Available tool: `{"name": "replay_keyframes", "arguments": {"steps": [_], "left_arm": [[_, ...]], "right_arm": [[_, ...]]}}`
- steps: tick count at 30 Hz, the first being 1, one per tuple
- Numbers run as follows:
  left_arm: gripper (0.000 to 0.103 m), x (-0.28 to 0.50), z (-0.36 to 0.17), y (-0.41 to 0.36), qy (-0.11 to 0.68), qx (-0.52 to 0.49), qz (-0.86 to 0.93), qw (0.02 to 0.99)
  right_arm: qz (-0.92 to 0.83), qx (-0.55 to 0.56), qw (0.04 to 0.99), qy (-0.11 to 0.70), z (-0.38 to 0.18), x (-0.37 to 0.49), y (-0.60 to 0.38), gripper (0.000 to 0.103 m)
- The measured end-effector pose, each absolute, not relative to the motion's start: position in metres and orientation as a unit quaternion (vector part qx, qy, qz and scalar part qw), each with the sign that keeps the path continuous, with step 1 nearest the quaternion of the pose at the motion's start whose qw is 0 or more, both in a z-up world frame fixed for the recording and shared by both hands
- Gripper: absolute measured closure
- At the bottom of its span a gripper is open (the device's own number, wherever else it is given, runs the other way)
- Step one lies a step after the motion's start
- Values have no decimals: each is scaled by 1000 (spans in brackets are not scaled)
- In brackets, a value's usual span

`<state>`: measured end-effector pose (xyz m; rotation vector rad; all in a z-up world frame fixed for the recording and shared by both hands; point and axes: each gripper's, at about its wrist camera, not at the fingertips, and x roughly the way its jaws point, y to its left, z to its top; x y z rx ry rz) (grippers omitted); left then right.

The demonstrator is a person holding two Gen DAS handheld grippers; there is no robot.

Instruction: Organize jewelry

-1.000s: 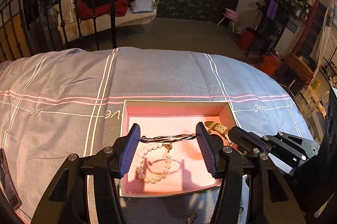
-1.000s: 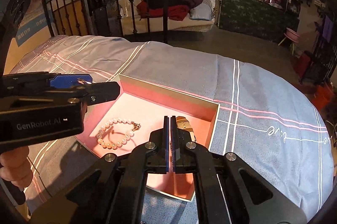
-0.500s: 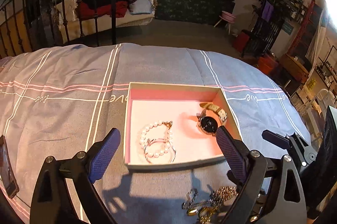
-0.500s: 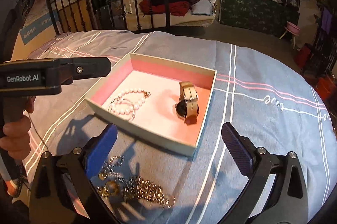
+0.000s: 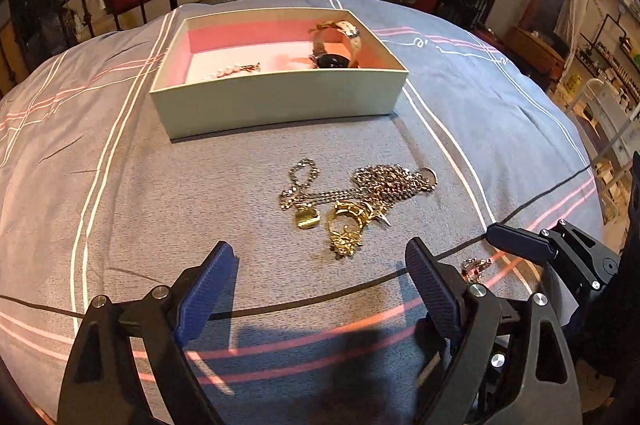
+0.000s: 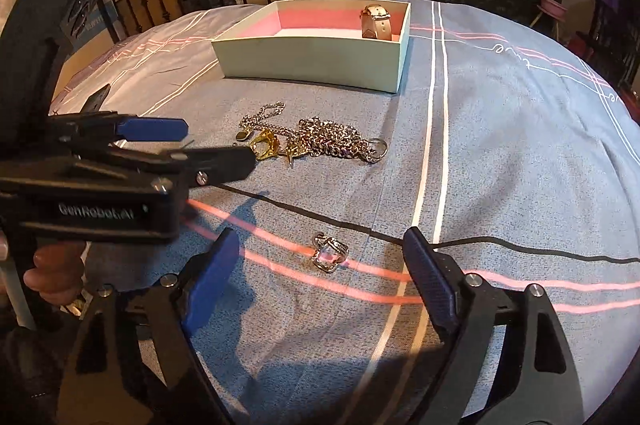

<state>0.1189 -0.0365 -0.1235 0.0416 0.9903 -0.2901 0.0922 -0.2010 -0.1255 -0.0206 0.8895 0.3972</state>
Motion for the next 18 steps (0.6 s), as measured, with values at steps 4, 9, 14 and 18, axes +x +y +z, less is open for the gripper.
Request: {"name": "replay_keyframes", "arguments": {"steps": [4, 9, 14, 18], "left_arm": [[37, 119, -132, -49, 477, 52, -138, 866], [66, 120, -131, -49, 466, 54, -139, 872], [85, 119, -131, -45, 460, 52, -140, 875], [89, 119, -130, -40, 462, 38, -139, 875]], "right_arm": [[182, -17, 886, 426, -127, 91, -200, 45], [182, -37, 888, 421, -126, 87, -192, 52], [183, -43, 888, 420, -126, 84, -190, 66], [183, -43, 890, 416, -125, 81, -191, 85]]}}
